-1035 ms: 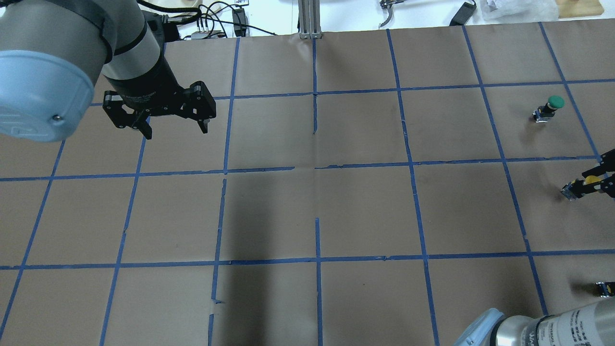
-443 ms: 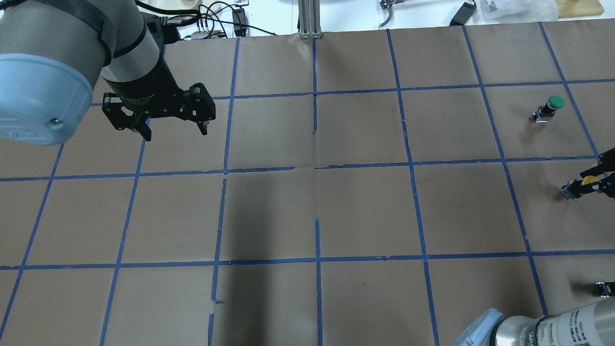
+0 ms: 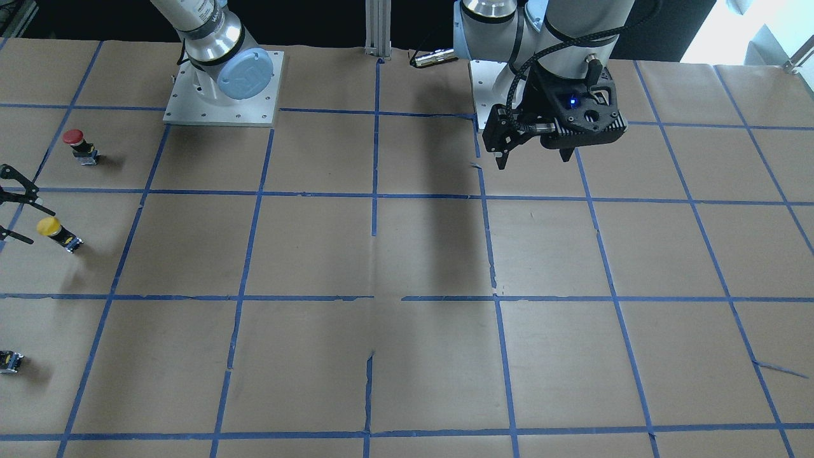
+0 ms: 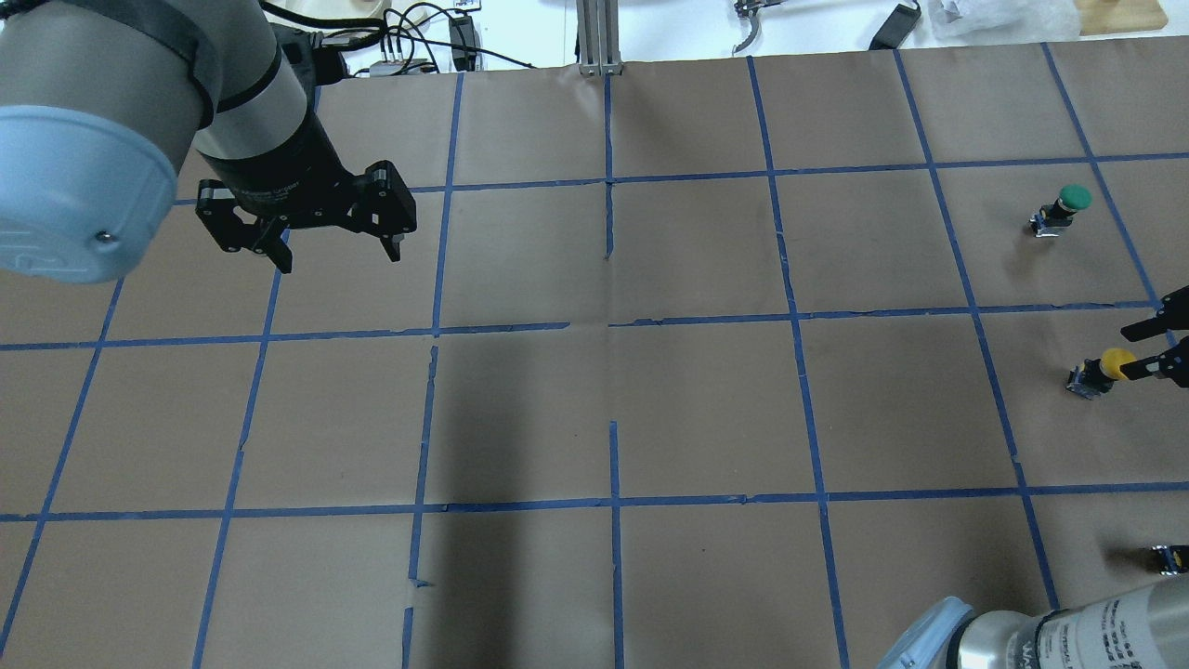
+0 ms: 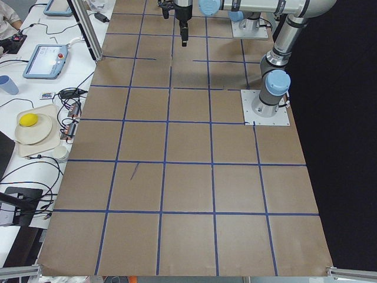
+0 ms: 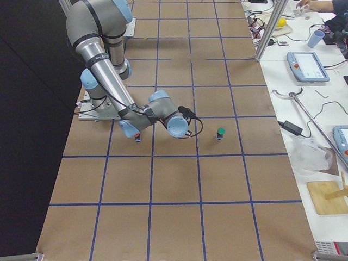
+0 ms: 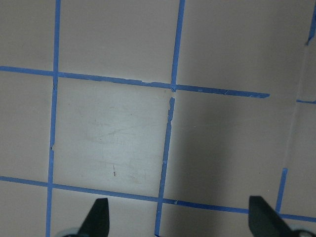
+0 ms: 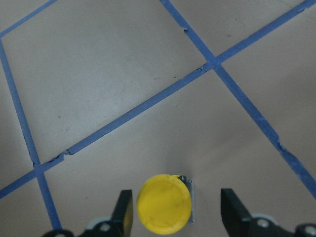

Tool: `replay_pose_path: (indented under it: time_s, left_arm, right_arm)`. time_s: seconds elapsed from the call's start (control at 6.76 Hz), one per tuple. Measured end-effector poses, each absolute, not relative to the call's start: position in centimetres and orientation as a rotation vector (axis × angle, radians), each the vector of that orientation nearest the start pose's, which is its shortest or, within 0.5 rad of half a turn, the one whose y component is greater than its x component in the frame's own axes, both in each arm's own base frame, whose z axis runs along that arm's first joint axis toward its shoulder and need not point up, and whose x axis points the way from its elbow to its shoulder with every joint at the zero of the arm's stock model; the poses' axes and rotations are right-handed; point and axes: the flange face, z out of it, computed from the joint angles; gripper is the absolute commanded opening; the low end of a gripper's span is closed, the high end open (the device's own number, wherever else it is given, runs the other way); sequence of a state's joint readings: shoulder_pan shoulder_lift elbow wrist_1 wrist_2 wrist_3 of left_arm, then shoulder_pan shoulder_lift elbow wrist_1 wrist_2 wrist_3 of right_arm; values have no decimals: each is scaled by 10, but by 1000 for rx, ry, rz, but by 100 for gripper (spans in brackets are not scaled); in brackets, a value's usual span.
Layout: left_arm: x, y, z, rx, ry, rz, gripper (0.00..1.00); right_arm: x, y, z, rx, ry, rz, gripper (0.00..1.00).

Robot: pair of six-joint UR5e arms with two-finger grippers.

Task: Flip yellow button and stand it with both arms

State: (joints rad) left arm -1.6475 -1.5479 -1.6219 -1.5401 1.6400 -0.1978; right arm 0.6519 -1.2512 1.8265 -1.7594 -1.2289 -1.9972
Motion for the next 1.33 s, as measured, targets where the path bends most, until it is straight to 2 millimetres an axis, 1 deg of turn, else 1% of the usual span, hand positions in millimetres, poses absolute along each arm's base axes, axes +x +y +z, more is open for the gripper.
replay_pose_path:
  time_s: [0.3, 0.44, 0.59, 0.74, 0.89, 1.03, 1.18, 1.33]
  left_arm:
    - [-163, -471, 477, -186, 3068, -17, 100]
    - [-163, -471, 477, -186, 3068, -17, 100]
    - [-163, -471, 477, -186, 3068, -17, 100]
    - [-163, -471, 477, -186, 3068, -17, 100]
    - [-163, -471, 477, -186, 3068, -18, 100]
    - [-163, -471, 477, -186, 3068, -17, 100]
    - [-163, -470, 477, -186, 3068, -17, 100]
    - [-163, -470, 477, -186, 3068, -17, 100]
  right_arm:
    - [-311, -450, 236, -1242, 2404, -374, 100]
    - [-305, -457, 252, -1209, 2460, -315, 100]
    - [-290, -468, 281, -1157, 2544, -227, 100]
    - [-266, -475, 319, -1054, 2635, -152, 100]
    - [-231, -475, 361, -897, 2738, -75, 100]
    - [-180, -472, 401, -685, 2856, 7, 100]
    - [-126, -468, 430, -457, 2947, 61, 100]
    - [-65, -464, 451, -202, 3016, 93, 100]
